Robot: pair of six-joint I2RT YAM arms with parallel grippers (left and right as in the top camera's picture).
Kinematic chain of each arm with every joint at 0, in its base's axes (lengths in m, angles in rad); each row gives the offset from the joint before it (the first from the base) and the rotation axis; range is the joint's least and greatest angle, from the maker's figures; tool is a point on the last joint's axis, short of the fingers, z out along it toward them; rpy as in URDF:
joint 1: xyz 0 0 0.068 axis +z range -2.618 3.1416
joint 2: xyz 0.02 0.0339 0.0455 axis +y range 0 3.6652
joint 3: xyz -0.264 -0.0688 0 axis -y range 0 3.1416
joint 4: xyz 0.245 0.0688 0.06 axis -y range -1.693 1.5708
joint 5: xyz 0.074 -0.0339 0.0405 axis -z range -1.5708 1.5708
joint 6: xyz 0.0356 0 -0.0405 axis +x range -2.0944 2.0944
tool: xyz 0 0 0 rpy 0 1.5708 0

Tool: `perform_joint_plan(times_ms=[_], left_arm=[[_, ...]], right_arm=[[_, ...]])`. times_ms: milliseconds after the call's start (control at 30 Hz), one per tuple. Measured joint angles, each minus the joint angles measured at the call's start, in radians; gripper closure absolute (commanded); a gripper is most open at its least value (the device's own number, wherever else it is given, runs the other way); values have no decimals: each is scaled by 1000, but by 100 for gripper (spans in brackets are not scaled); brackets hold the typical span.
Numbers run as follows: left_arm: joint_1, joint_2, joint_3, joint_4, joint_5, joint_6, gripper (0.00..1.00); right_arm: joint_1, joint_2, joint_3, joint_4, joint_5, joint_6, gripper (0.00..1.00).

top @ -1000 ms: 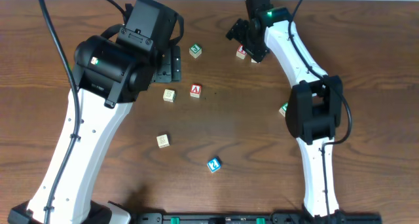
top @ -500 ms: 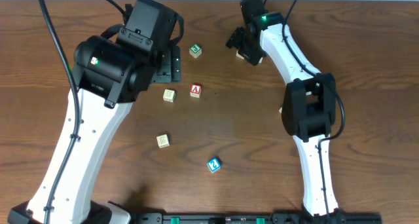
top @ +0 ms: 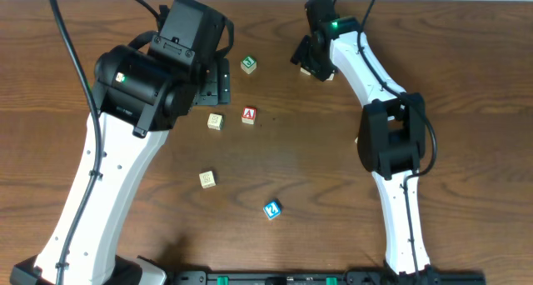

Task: Spell out Ai2
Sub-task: 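Grasp and lift the red 'I' block with the right gripper, then carry the 'I' block to the right of the 'A' block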

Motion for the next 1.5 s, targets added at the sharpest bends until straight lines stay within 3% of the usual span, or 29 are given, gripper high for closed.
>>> perform_joint_plan(times_ms=[100, 300, 733, 833, 933, 1033, 1333, 1500], left_arm=[[0, 0, 0, 0, 0, 0, 4], [0, 0, 0, 0, 0, 0, 4], [0, 0, 0, -5, 0, 0, 5], [0, 0, 0, -6, 0, 0, 4], [0, 0, 0, -10, 0, 0, 5], [0, 0, 0, -19, 0, 0, 5], [0, 0, 0, -31, 0, 0, 5], [0, 0, 0, -48, 0, 0, 5]], right_arm=[[0, 0, 0, -1, 11, -17, 54], [0, 0, 0, 8, 26, -31, 55], [2, 0, 3, 2, 41, -77, 77], [6, 0, 7, -5, 50, -108, 75], [23, 0, 11, -49, 79, -133, 82], [48, 0, 18, -101, 123, -150, 77], [108, -1, 29, -196, 205, -185, 79], [122, -4, 30, -234, 219, -193, 86]])
